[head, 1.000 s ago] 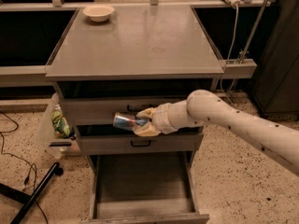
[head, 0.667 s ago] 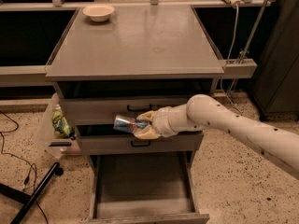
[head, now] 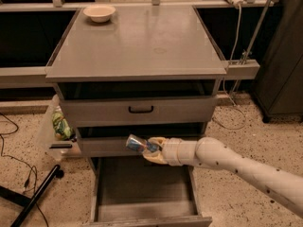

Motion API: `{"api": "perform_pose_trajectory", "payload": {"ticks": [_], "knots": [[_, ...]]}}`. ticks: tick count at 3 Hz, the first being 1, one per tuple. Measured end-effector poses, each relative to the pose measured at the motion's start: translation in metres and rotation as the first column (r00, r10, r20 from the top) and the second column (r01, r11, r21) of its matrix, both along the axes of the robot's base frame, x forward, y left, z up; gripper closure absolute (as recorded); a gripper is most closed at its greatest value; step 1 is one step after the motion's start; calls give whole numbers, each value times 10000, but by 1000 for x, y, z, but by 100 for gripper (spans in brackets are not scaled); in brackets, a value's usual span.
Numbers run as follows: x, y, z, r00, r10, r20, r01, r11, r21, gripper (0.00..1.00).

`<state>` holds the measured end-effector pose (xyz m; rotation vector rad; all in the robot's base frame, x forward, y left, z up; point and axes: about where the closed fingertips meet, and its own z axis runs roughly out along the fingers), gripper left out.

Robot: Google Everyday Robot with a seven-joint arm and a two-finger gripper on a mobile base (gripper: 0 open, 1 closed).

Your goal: Place redbull can into bottom drawer

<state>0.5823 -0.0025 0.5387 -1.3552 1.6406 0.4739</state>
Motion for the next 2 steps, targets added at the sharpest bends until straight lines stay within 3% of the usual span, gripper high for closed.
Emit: {"api": "perform_pose_trajectory", "payload": {"ticks": [1,2], "knots": [[5,2,-62,9990,281,356,-305,9972,685,100],[5,2,-62,9990,281,353,-304,9972,685,100]]}}
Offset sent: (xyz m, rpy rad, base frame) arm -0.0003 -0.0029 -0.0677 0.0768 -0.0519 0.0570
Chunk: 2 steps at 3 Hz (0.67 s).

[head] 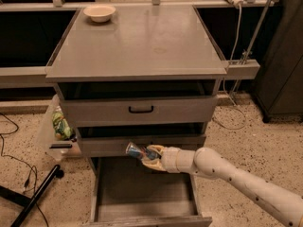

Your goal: Place redbull can into bottom drawer

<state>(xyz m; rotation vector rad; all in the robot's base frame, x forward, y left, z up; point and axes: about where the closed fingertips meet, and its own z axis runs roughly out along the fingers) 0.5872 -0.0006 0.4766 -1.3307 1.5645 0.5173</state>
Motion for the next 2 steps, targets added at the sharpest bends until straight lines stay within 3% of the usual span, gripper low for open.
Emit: {"api": "perform_pose_trajectory", "payload": {"ticks": [1,2], "knots": [[-12,1,-41,9944,-54,-1055,55,10000,8,100],[-29,-13,-91,9722,-628,-2256,496,9967,-636,100]]}}
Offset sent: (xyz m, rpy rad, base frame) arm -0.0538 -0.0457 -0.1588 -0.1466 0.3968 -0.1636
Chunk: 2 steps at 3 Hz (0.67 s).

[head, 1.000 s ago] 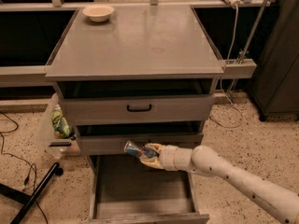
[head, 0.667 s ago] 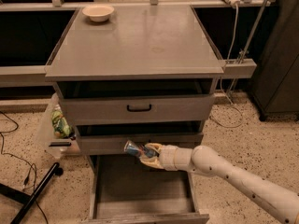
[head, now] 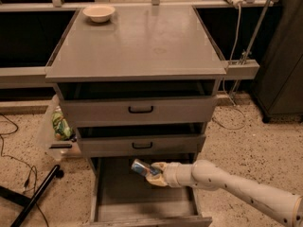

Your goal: Place redbull can into bottom drawer

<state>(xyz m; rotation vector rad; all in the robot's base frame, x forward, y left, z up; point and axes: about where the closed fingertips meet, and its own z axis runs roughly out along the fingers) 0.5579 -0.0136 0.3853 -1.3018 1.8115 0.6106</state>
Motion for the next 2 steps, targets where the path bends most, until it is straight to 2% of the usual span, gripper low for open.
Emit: {"api": "perform_pose_trajectory", "payload": {"ticks": [1,2], "knots": [[-13,-19,-35,9956,-580,-733,529,9961,-700,100],[-16,-30,-64,9901,-968,-1012,898,9934,-716,100]]}}
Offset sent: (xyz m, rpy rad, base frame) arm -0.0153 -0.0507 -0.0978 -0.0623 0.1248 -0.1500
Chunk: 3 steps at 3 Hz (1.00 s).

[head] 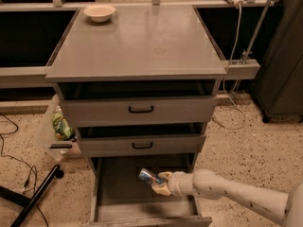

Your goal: Place redbull can into bottom drawer

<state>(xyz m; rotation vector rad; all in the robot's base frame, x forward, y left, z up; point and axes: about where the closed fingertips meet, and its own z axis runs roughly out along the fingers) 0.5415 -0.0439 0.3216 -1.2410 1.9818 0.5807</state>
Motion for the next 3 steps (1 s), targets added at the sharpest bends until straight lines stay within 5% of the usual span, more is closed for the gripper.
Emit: {"api": "perform_pose_trajectory", "payload": {"ticks": [2,3], "knots": [[1,-5,-24,9998,-107,-184,110,9998,158,100],[6,-5,-76,9990,132,-423,-126,9998,142,100]]}}
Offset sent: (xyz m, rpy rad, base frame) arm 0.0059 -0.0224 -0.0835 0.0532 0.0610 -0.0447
